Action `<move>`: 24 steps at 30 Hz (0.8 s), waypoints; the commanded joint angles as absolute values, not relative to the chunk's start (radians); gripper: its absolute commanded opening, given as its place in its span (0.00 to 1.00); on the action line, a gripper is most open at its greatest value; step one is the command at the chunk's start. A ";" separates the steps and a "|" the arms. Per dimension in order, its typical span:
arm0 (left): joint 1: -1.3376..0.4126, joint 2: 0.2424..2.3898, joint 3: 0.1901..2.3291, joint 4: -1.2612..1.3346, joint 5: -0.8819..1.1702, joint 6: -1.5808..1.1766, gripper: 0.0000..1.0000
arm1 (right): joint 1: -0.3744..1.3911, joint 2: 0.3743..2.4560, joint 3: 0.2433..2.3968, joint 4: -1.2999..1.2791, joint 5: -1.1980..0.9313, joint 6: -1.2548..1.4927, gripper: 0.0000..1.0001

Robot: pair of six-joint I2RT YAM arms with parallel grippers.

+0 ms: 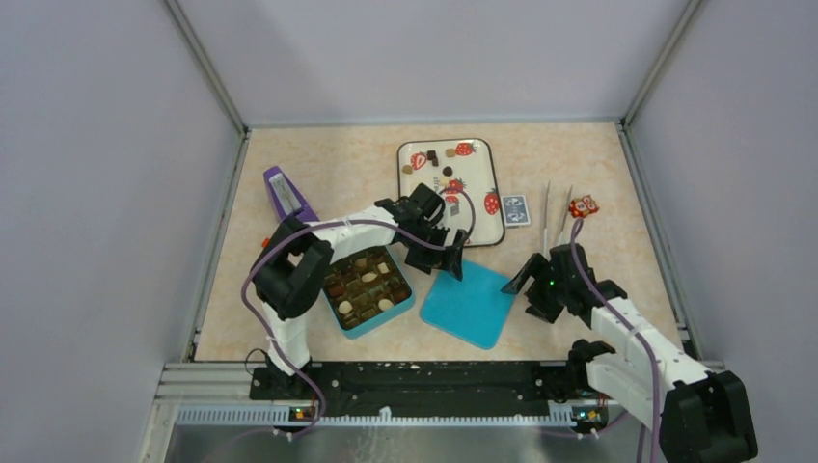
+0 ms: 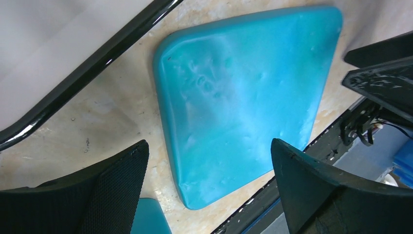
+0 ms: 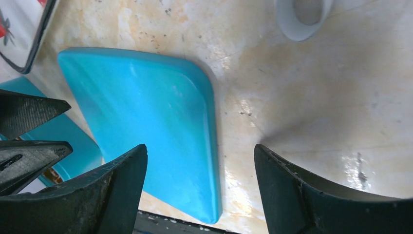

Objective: Pack the chocolate

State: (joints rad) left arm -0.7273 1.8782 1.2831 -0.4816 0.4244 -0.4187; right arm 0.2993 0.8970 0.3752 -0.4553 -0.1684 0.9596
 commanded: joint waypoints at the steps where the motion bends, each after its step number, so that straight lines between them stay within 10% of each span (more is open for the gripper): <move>1: -0.741 1.925 1.326 -0.548 0.398 -0.382 0.99 | 0.305 0.864 0.418 -0.552 -0.107 0.920 0.78; 24: -0.740 1.895 1.292 -0.255 0.882 -0.528 0.99 | 0.316 0.960 0.277 -0.202 -0.279 1.062 0.78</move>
